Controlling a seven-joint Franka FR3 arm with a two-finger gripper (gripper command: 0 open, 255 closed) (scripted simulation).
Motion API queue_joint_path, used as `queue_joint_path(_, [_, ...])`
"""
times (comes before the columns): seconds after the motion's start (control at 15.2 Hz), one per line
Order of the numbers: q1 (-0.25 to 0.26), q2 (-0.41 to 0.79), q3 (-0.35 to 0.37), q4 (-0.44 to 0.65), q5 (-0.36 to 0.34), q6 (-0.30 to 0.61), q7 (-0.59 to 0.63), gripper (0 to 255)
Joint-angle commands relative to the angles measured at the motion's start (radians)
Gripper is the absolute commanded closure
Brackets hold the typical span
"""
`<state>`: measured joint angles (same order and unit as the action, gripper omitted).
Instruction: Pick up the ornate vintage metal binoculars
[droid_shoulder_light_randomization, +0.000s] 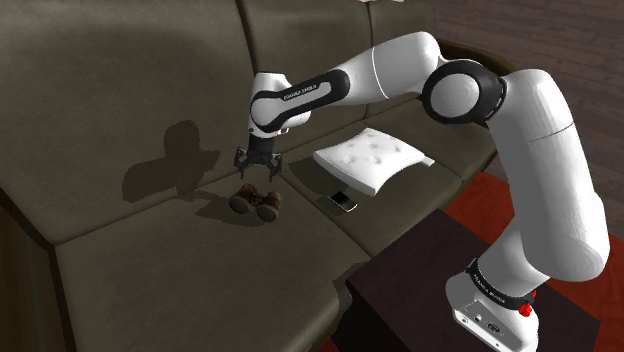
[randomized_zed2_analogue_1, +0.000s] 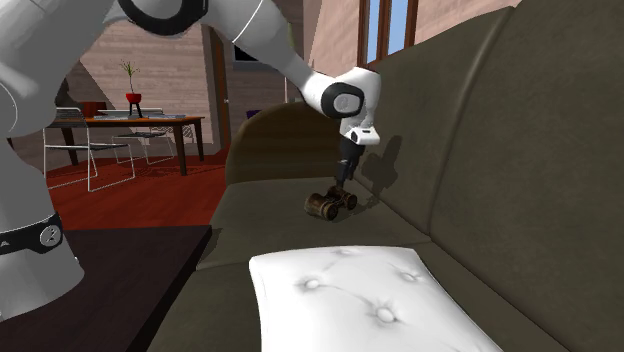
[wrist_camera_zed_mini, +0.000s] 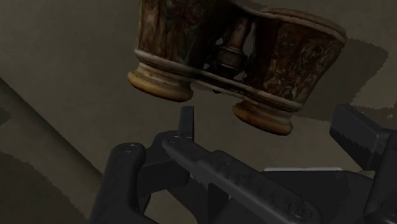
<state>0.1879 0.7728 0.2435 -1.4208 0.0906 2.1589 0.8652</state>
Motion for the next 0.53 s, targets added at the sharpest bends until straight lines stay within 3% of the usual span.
queue_joint_path(0.0, [0.023, 0.103, -0.010, 0.134, -0.004, -0.028, 0.031, 0])
queue_joint_path(0.13, [0.036, 0.171, -0.016, 0.229, -0.006, -0.054, 0.047, 0])
queue_joint_path(0.46, [0.039, 0.214, -0.019, 0.235, -0.008, -0.019, 0.039, 0])
